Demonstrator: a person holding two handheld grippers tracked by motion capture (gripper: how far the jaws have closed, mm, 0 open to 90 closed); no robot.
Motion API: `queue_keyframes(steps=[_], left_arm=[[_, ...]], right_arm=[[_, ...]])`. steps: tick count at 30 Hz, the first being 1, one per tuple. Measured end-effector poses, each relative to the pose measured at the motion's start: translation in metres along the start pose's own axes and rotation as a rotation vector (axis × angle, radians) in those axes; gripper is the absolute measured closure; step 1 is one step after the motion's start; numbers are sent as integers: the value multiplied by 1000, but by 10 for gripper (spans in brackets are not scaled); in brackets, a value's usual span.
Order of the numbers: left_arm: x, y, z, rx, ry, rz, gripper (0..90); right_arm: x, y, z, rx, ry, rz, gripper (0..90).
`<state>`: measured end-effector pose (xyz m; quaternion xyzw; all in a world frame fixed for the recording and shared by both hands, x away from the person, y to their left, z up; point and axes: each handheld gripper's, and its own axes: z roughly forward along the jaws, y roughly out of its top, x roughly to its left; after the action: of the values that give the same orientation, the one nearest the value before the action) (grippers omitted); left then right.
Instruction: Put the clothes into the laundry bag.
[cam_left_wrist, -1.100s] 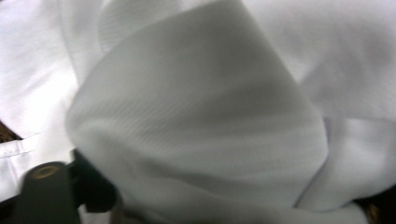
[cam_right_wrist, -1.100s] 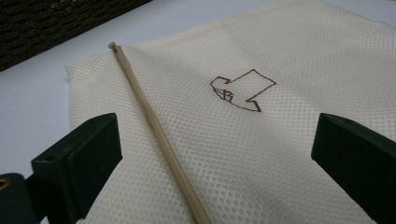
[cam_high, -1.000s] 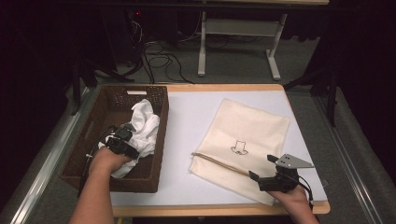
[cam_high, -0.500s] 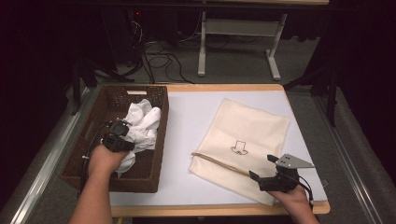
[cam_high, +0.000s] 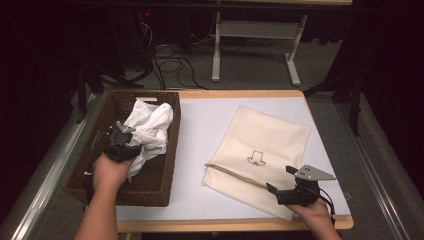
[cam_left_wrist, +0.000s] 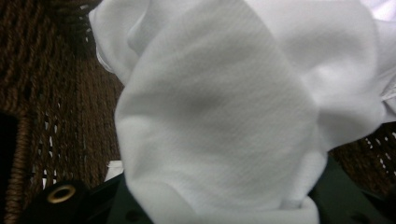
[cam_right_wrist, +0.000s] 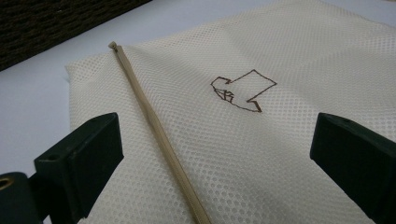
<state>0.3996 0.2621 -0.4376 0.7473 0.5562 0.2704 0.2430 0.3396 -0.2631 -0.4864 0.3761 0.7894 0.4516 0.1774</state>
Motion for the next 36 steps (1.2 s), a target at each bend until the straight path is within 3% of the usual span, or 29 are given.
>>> queue_keyframes(steps=[10, 25, 36], left_arm=[[1, -2, -15, -146, 29, -11, 602], [6, -10, -37, -358, 44, -65, 608], [16, -16, -45, -445, -22, -158, 609]], right_arm=[[0, 0, 1, 2, 4, -5, 29], [1, -1, 2, 3, 6, -1, 29], [1, -1, 2, 8, 7, 0, 30]])
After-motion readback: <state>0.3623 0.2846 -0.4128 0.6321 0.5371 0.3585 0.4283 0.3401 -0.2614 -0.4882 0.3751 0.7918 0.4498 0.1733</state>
